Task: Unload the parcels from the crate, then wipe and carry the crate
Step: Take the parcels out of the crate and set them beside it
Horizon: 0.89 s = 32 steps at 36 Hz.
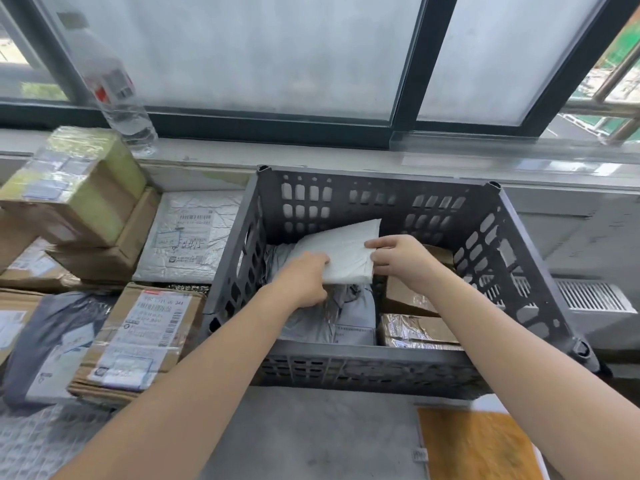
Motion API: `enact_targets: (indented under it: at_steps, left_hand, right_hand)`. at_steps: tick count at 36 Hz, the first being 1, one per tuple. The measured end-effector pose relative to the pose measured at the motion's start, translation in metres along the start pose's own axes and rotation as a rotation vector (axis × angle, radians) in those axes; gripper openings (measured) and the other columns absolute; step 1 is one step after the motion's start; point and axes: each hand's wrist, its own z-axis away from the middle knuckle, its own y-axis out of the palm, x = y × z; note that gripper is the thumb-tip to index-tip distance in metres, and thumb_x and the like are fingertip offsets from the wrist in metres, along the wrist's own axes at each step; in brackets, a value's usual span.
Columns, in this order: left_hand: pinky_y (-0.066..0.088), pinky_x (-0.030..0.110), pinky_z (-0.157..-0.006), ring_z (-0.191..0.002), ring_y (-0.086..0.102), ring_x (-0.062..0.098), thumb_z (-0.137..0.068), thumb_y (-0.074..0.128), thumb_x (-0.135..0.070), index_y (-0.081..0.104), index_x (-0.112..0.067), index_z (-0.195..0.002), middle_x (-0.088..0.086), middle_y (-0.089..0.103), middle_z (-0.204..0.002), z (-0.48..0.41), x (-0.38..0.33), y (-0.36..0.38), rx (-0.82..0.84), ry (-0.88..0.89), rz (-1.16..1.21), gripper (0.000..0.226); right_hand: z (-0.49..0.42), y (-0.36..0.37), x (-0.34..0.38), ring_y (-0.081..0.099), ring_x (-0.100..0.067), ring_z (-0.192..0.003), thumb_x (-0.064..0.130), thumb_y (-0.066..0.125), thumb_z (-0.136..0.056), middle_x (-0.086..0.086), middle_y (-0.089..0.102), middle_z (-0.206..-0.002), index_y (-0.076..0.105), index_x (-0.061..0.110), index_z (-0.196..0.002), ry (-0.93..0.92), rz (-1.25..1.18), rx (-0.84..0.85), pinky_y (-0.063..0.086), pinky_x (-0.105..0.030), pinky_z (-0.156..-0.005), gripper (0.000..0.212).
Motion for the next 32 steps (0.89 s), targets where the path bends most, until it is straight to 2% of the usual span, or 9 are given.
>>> enact_targets:
  at_steps: [4, 7, 11, 14, 17, 22, 26, 29, 32]
  left_hand:
    - [0.046, 0.041, -0.089, -0.108, 0.056, 0.027, -0.098, 0.046, -0.016, 0.059, -0.023, -0.125, 0.003, 0.059, -0.118, 0.001, -0.001, -0.013, -0.288, 0.001, 0.046, 0.03]
    - [0.045, 0.042, -0.084, -0.095, 0.059, 0.027, -0.098, 0.048, -0.02, 0.065, -0.022, -0.111, 0.001, 0.064, -0.1, 0.001, -0.001, -0.022, -0.501, 0.061, 0.076, 0.021]
    - [0.042, 0.043, -0.091, -0.094, 0.061, 0.026, -0.095, 0.057, -0.02, 0.069, -0.019, -0.104, 0.0, 0.069, -0.096, -0.003, -0.001, -0.037, -0.734, 0.132, 0.106, 0.015]
    - [0.035, 0.049, -0.103, -0.095, 0.06, 0.024, -0.095, 0.06, -0.022, 0.07, -0.018, -0.103, -0.001, 0.071, -0.096, -0.003, -0.005, -0.051, -0.832, 0.159, 0.171, 0.014]
    - [0.037, 0.052, -0.101, -0.1, 0.058, 0.022, -0.091, 0.067, -0.028, 0.071, -0.017, -0.102, -0.001, 0.069, -0.098, -0.003, -0.005, -0.058, -0.91, 0.178, 0.242, 0.017]
    - [0.039, 0.049, -0.102, -0.119, 0.044, 0.026, -0.084, 0.074, -0.03, 0.066, -0.016, -0.116, 0.005, 0.056, -0.118, -0.002, 0.004, -0.063, -0.896, 0.048, 0.371, 0.036]
    - [0.042, 0.039, -0.103, -0.123, 0.045, 0.022, -0.086, 0.074, -0.032, 0.044, -0.021, -0.141, 0.007, 0.047, -0.133, 0.004, 0.011, -0.062, -0.797, -0.056, 0.605, 0.063]
    - [0.051, 0.041, -0.094, -0.106, 0.059, 0.015, -0.086, 0.074, -0.031, 0.03, -0.021, -0.147, -0.001, 0.06, -0.114, 0.01, 0.011, -0.061, -0.7, -0.114, 0.928, 0.076]
    - [0.05, 0.033, -0.082, -0.095, 0.06, 0.012, -0.088, 0.072, -0.031, 0.039, -0.018, -0.141, -0.006, 0.06, -0.099, 0.012, 0.012, -0.058, -0.65, -0.152, 0.895, 0.064]
  right_hand:
    - [0.005, -0.009, 0.008, 0.066, -0.018, -0.081, -0.008, 0.046, -0.093, -0.014, 0.063, -0.093, 0.064, -0.004, -0.117, -0.05, -0.203, -0.069, 0.059, -0.023, -0.07, 0.03]
    - [0.006, -0.01, 0.008, 0.061, -0.015, -0.08, -0.007, 0.048, -0.09, -0.006, 0.061, -0.089, 0.067, 0.01, -0.103, -0.182, 0.079, -0.166, 0.057, -0.025, -0.074, 0.029]
    - [0.008, -0.008, 0.01, 0.048, -0.012, -0.094, 0.023, 0.066, -0.088, -0.003, 0.051, -0.104, 0.065, 0.024, -0.101, -0.354, 0.473, -0.243, 0.04, -0.026, -0.083, 0.012]
    - [0.012, -0.005, 0.018, 0.04, -0.015, -0.109, 0.034, 0.062, -0.093, 0.002, 0.047, -0.116, 0.064, 0.013, -0.106, -0.408, 0.502, -0.292, 0.034, -0.029, -0.09, 0.025]
    - [0.02, -0.006, 0.03, 0.051, -0.016, -0.088, 0.033, 0.057, -0.097, -0.002, 0.06, -0.098, 0.059, 0.009, -0.099, -0.427, 0.365, -0.295, 0.043, -0.034, -0.075, 0.023]
    - [0.02, -0.008, 0.033, 0.053, -0.014, -0.071, 0.026, 0.056, -0.099, 0.003, 0.059, -0.079, 0.053, 0.009, -0.092, -0.409, 0.183, -0.287, 0.043, -0.03, -0.062, 0.019]
    - [0.017, -0.007, 0.033, 0.057, -0.016, -0.07, 0.028, 0.054, -0.099, -0.001, 0.061, -0.083, 0.052, 0.004, -0.096, -0.35, 0.085, -0.295, 0.044, -0.027, -0.059, 0.024]
    - [0.014, -0.007, 0.032, 0.063, -0.021, -0.081, 0.03, 0.054, -0.099, -0.003, 0.065, -0.092, 0.055, 0.008, -0.098, -0.296, 0.026, -0.295, 0.053, -0.036, -0.069, 0.021]
    - [0.012, -0.006, 0.03, 0.067, -0.022, -0.092, 0.03, 0.055, -0.099, -0.003, 0.068, -0.101, 0.057, 0.02, -0.098, -0.238, -0.077, -0.277, 0.057, -0.045, -0.083, 0.01]
